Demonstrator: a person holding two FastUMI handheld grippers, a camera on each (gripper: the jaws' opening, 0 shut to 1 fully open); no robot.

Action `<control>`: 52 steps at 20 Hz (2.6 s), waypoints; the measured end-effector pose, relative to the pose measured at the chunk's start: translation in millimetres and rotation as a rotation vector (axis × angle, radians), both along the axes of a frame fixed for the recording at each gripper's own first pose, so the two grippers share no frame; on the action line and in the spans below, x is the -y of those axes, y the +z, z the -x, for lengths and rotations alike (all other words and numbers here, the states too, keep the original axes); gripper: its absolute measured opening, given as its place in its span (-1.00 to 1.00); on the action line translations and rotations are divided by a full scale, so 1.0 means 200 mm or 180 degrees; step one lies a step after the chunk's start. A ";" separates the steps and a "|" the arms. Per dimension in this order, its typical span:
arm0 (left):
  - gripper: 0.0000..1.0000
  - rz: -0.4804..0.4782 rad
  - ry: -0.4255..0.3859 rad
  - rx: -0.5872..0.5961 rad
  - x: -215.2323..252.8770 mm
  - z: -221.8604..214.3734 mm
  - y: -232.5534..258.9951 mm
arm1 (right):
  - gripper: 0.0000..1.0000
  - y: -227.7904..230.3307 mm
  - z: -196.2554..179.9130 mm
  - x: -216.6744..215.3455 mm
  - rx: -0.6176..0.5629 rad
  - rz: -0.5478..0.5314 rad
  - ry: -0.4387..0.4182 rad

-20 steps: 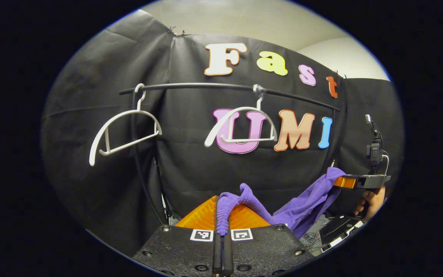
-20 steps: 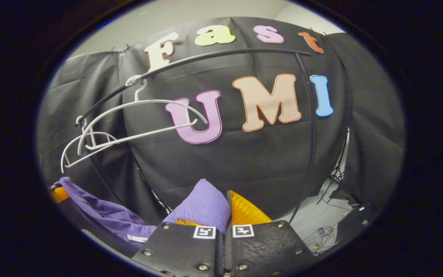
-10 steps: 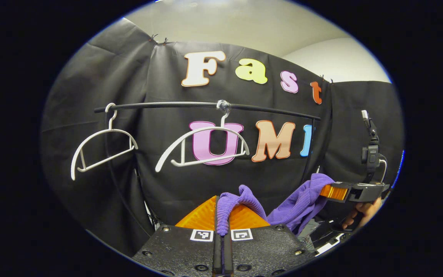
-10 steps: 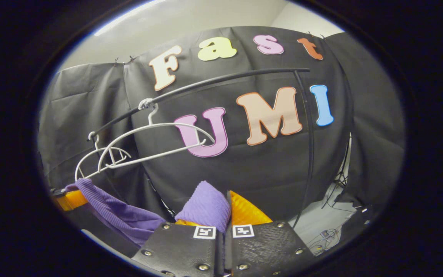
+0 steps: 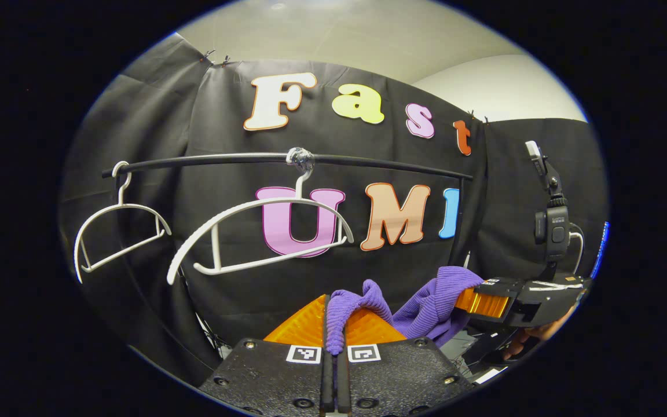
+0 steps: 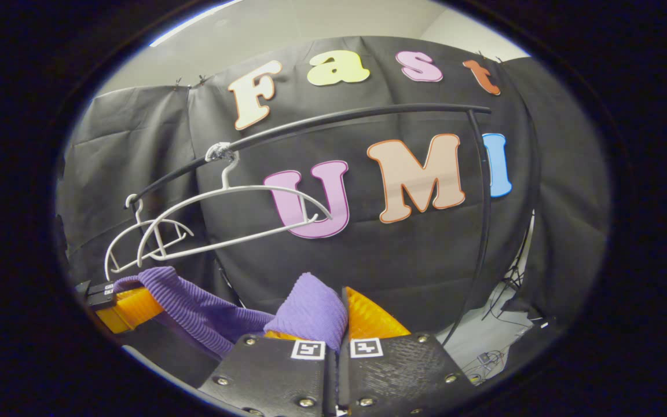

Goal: Grasp the clothes on the hanger with both hands and then place them into the laundry hamper below.

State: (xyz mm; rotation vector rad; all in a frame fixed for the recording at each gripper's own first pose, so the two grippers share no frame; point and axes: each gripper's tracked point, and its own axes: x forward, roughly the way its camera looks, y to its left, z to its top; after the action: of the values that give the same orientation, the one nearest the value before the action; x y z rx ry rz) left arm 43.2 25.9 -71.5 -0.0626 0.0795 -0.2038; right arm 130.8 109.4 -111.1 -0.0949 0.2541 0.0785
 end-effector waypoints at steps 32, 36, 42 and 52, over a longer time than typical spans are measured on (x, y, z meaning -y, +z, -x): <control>-0.93 -0.0346 0.0368 -0.0883 -0.04 -0.65 -0.90 | -0.94 -0.97 -0.47 0.13 -0.1202 0.0347 -0.0089; -0.92 -0.0332 0.0386 -0.1142 -0.04 -0.68 -1.08 | -0.91 -1.10 -0.51 0.19 -0.1367 0.0352 -0.0148; -0.89 -0.0350 0.0470 -0.1401 -0.02 -0.76 -1.32 | -0.90 -1.31 -0.58 0.27 -0.1545 0.0404 -0.0196; -0.82 -0.0318 0.0322 -0.2002 0.00 -0.77 -1.73 | -0.82 -1.75 -0.59 0.41 -0.1960 0.0542 -0.0381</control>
State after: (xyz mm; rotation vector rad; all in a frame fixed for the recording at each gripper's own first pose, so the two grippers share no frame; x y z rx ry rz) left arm 196.7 26.4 -417.0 -0.0290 0.7114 -0.0723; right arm 248.4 26.5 -460.3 -0.2244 0.8812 -0.0360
